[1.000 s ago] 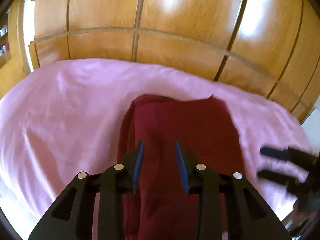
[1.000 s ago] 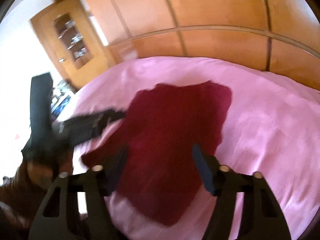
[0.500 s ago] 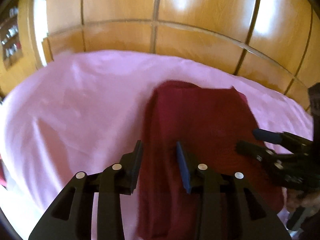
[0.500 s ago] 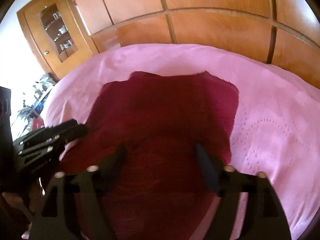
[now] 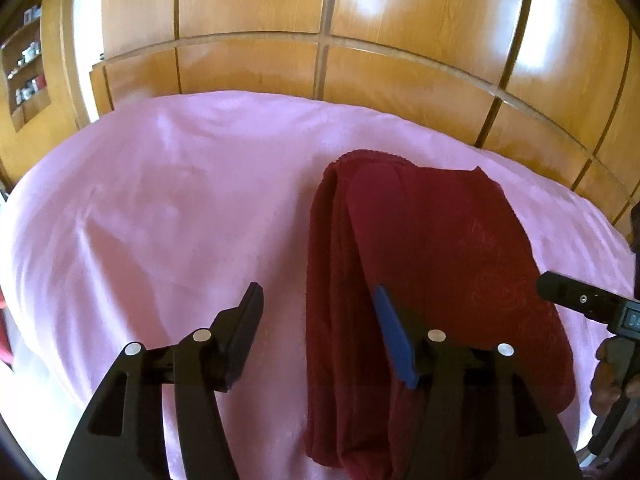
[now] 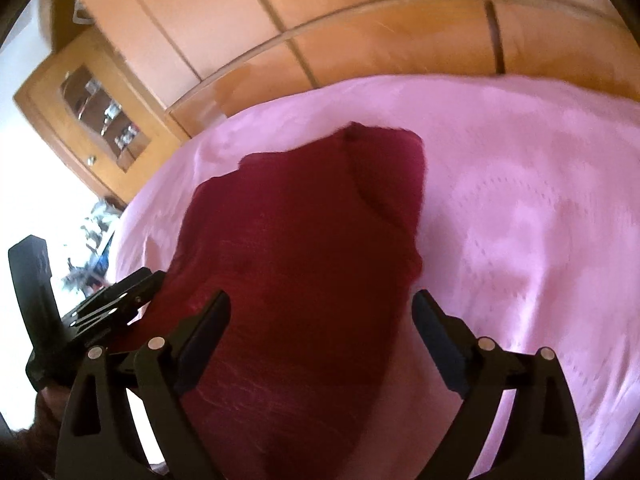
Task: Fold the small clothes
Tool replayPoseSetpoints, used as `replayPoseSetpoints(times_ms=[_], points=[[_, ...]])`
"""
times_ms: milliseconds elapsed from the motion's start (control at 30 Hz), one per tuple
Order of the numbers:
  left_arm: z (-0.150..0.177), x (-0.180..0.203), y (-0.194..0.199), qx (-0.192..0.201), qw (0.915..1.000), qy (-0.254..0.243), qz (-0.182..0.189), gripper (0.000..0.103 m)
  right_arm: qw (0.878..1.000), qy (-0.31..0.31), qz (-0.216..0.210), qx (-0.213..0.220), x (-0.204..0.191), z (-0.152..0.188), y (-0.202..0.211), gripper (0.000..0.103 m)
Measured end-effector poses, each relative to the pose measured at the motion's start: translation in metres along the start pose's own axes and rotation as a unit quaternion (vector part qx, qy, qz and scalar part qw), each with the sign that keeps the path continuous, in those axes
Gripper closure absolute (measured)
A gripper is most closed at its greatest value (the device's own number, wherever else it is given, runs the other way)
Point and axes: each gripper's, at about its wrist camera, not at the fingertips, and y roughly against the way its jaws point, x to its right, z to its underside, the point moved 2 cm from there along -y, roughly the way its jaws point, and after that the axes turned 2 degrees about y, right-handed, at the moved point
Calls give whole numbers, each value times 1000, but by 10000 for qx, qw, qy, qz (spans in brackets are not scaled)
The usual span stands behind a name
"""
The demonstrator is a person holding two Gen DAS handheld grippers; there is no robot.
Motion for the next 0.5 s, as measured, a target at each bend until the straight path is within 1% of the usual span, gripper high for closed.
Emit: replayPoseSetpoints(times_ms=[67, 200, 267, 300, 333, 367, 433, 467, 500], points=[[0, -3, -2, -49, 10000, 32, 54, 46, 9996, -211, -182, -64, 7, 2, -2, 11], [0, -5, -5, -104, 9998, 70, 145, 46, 9981, -455, -409, -122, 14, 3, -2, 11], [0, -6, -5, -149, 9995, 115, 251, 46, 9965, -579, -589, -143, 17, 4, -2, 11], [0, -6, -6, -184, 9992, 140, 323, 43, 9949, -684, -724, -167, 19, 6, -1, 11], [0, -8, -8, -253, 9987, 174, 415, 32, 9937, -764, -797, -185, 21, 6, -2, 11], [0, -10, -11, -304, 9979, 216, 538, 30, 9931, -809, -822, -190, 22, 6, -2, 11], [-1, -15, -15, -396, 9954, 357, 798, 30, 9915, -920, -892, -204, 26, 7, -3, 11], [-2, -18, -18, -461, 9935, 465, 935, 30, 9906, -975, -941, -210, 27, 8, -3, 11], [-3, -22, -22, -564, 9899, 607, 1149, 30, 9892, -1030, -1019, -217, 29, 9, -2, 11]])
